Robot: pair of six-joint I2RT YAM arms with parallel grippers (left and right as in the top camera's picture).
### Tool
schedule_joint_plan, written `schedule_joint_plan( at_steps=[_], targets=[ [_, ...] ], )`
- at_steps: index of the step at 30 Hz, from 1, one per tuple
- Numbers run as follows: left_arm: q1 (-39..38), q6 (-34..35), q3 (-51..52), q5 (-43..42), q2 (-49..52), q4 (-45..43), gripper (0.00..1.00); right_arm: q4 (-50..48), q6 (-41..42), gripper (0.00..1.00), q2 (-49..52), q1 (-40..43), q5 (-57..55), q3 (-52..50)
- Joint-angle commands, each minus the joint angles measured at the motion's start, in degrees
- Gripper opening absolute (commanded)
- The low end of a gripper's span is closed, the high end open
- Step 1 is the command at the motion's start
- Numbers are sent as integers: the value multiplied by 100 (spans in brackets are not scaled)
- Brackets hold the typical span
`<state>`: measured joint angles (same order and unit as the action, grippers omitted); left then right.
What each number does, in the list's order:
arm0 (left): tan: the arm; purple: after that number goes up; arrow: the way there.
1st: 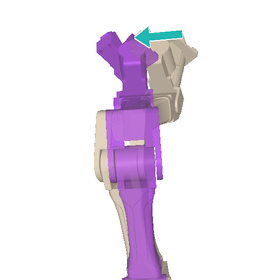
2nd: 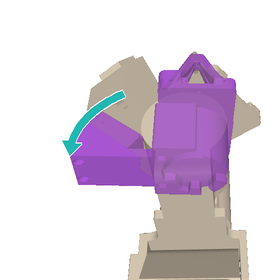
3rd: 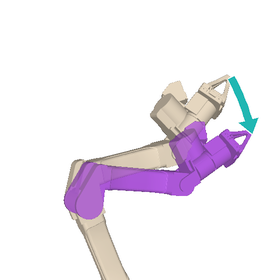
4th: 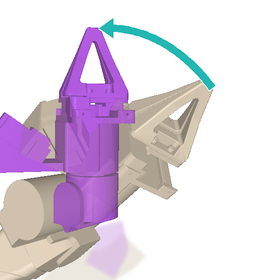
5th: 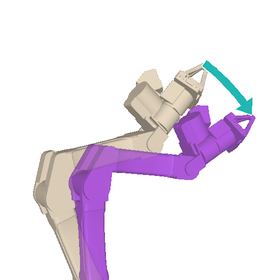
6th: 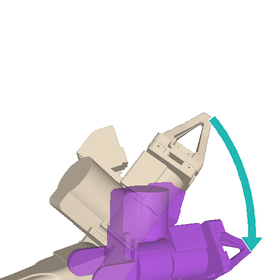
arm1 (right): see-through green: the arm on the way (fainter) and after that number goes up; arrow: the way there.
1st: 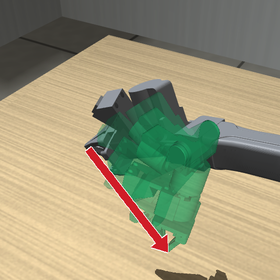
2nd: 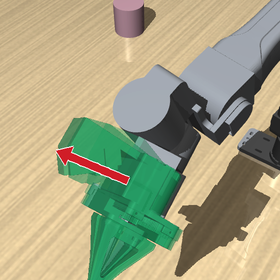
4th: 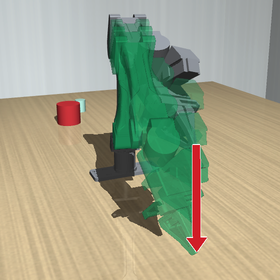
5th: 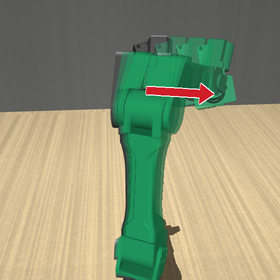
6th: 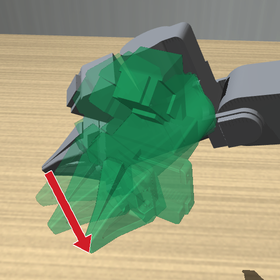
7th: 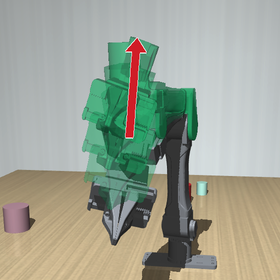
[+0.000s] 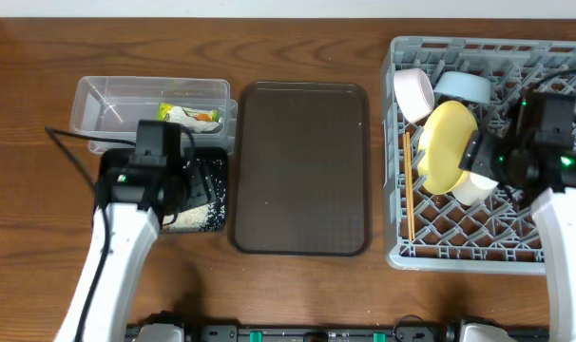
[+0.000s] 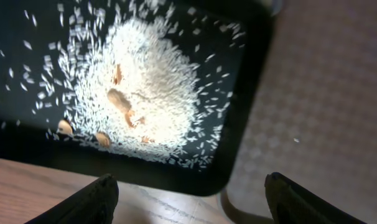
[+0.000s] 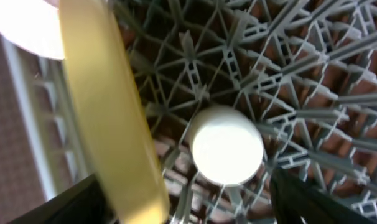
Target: Sort waste into correct bins and load items into the dishwasher rack
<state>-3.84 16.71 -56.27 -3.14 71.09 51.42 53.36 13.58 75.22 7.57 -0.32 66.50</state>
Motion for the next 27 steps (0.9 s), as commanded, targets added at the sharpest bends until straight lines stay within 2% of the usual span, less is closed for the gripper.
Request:
schedule_joint_plan(
  at_steps=[1,7,8,9,12,17,27],
  targets=[
    [22,-354,280,-138,-868,59,79,175,-328,82,-409,24,688,-28],
    [24,-289,1064,-138,-2638,-243,79,-538,-474,94,-1644,-20,789,-1051],
    [24,-269,1165,-138,-2929,-293,85,-680,-492,99,-1880,-44,780,-1259],
    [24,-271,1252,-136,-3187,-363,90,-846,-476,99,-2201,-55,739,-1537],
    [24,-271,1335,-138,-3722,-442,91,-1034,-442,99,-2964,-46,675,-2114],
    [24,-271,1335,-138,-4070,-413,92,-986,-442,99,-3744,-46,660,-2680],
    [24,-271,1335,-138,-4046,-391,93,-382,-444,99,-3840,-48,658,-2844]
  ],
)
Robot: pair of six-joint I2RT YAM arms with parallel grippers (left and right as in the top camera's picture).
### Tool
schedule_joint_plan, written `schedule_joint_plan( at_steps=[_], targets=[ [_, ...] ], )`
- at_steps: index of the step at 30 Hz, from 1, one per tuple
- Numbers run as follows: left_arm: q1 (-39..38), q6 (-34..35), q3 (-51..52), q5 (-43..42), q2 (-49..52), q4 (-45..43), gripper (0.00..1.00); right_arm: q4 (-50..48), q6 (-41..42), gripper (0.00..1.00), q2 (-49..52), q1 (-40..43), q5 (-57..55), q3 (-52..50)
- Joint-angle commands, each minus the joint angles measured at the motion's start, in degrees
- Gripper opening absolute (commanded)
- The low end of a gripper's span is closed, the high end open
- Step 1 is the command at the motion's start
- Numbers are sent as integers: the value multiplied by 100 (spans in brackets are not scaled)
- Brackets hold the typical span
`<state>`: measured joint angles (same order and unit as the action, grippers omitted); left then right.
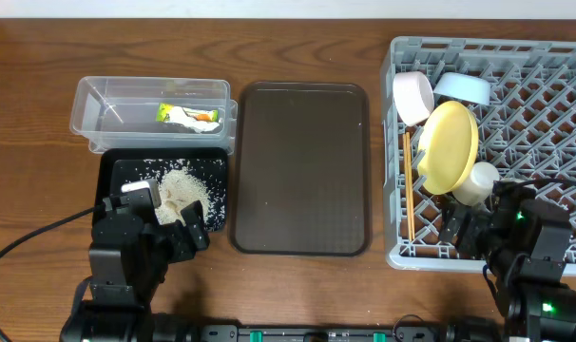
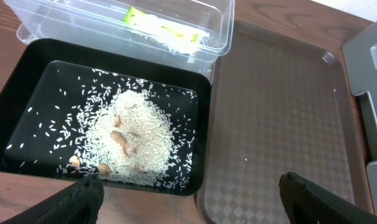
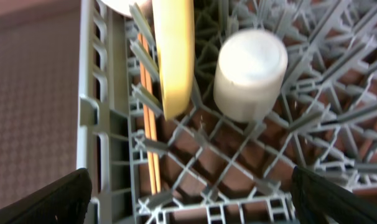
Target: Sort waste into correct bins and load items into the dishwasher rack
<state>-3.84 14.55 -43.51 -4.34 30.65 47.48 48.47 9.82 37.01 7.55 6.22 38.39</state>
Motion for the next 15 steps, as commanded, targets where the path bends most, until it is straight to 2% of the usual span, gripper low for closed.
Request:
schedule_joint_plan(
  at_steps=[1,15],
  targets=[
    [24,-55,59,-17,-2,2,93,149,-68,99,-22,-44,7,-33],
    [24,-55,59,-17,-2,2,94,243,-94,99,-22,-46,-61,-33]
  ],
)
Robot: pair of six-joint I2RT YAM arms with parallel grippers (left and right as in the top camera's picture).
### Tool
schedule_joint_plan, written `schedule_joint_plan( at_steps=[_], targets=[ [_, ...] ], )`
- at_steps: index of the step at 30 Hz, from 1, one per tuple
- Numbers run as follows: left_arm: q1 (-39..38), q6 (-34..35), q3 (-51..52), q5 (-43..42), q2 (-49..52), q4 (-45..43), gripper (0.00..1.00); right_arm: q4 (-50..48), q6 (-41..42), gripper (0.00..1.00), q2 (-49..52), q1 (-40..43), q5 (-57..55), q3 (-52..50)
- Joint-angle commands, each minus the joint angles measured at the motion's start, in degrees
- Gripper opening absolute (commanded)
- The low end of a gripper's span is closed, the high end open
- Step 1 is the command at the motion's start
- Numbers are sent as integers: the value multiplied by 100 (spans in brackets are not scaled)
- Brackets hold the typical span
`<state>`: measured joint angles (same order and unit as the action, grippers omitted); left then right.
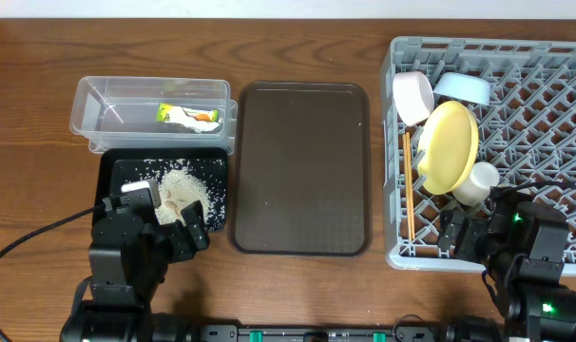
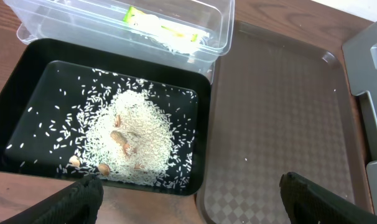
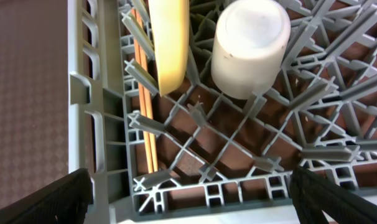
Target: Sort waste into correct bins and load items into the dishwasher rack
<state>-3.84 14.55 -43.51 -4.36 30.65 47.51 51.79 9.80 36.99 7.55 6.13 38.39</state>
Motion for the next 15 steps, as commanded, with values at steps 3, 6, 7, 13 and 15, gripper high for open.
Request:
schedule_joint_plan(
  at_steps=[3,6,7,13,15],
  targets=[
    [24,-55,59,-15,-2,0,94,-531,-306,99,-111,-72,-42,-76],
    [24,-55,59,-15,-2,0,94,-1014,-680,99,-293,-151,-26,-192],
    [24,-55,59,-15,-2,0,94,-1209,-841,99,-422,-223,-28,-271],
    [24,-55,59,-15,-2,0,94,-2492,-1073,99,-1495,-457,-24,-1150],
    [24,-55,59,-15,-2,0,94,-3106,-1073,99,-1880,-533,-26,-1572]
  ],
)
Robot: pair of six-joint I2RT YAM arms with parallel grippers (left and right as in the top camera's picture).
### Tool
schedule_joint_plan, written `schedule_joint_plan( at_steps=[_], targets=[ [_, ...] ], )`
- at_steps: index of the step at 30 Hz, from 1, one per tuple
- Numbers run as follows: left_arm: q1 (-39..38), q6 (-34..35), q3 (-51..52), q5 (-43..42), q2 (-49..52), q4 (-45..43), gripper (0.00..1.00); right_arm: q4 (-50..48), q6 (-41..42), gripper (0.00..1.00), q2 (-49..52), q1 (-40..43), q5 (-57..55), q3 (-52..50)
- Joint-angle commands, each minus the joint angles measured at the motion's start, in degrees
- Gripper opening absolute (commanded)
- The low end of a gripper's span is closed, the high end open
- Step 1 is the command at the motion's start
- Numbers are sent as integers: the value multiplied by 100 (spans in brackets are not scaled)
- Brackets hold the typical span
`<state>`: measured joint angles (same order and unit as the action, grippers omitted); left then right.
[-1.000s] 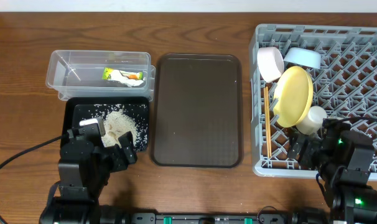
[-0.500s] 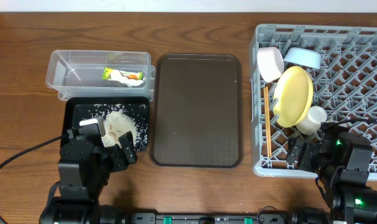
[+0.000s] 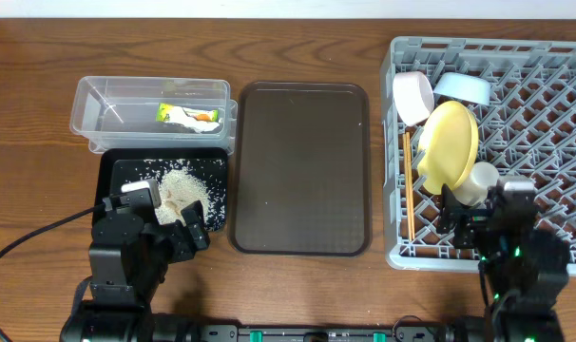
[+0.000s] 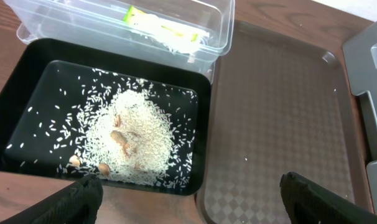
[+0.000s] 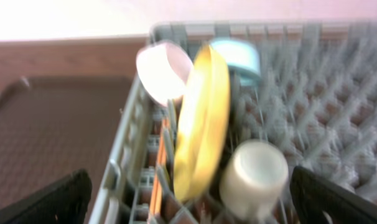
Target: Sort waste into correct bins and load items into the dishwasher rack
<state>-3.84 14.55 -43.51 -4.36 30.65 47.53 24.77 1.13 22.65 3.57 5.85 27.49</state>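
Observation:
The grey dishwasher rack [image 3: 545, 95] stands at the right. In it are a pink bowl [image 3: 413, 93], a light blue bowl [image 3: 462, 87], a yellow plate [image 3: 448, 144] on edge, a white cup [image 3: 476, 180] and orange chopsticks [image 3: 408, 195]. A black bin [image 3: 117, 176] holds a heap of rice [image 4: 135, 127] with a few nuts. Behind it a clear bin [image 3: 107, 104] holds a wrapper [image 3: 188, 116]. My left gripper [image 4: 188, 199] is open at the table's front, near the black bin. My right gripper [image 5: 191, 199] is open at the rack's front left, holding nothing.
A brown tray [image 3: 300, 166] lies bare between the bins and the rack. The right wrist view is blurred and looks across the rack toward the back wall. A black cable [image 3: 31, 233] trails left of my left arm.
My right gripper has tilted up, so its view went from looking down into the rack's front corner to looking across the rack. The left arm and all objects are unchanged.
My left gripper was first low over the rice in the black bin, and my right gripper was over the white cup beside the yellow plate. Then both arms were back at the table's front edge, open and empty. The cup stays in the rack.

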Motion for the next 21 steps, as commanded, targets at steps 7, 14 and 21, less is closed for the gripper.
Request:
schedule_joint_plan(
  at_steps=[7,14,21],
  targets=[
    [24,-55,59,-15,-2,-2,94,-2398,-208,99,-1676,-326,0,-1945],
    [24,-55,59,-15,-2,-2,94,-2564,-208,99,-2243,-323,44,-2660],
    [24,-55,59,-15,-2,-2,94,-2098,-293,99,-2236,-343,0,-2717]
  ],
)
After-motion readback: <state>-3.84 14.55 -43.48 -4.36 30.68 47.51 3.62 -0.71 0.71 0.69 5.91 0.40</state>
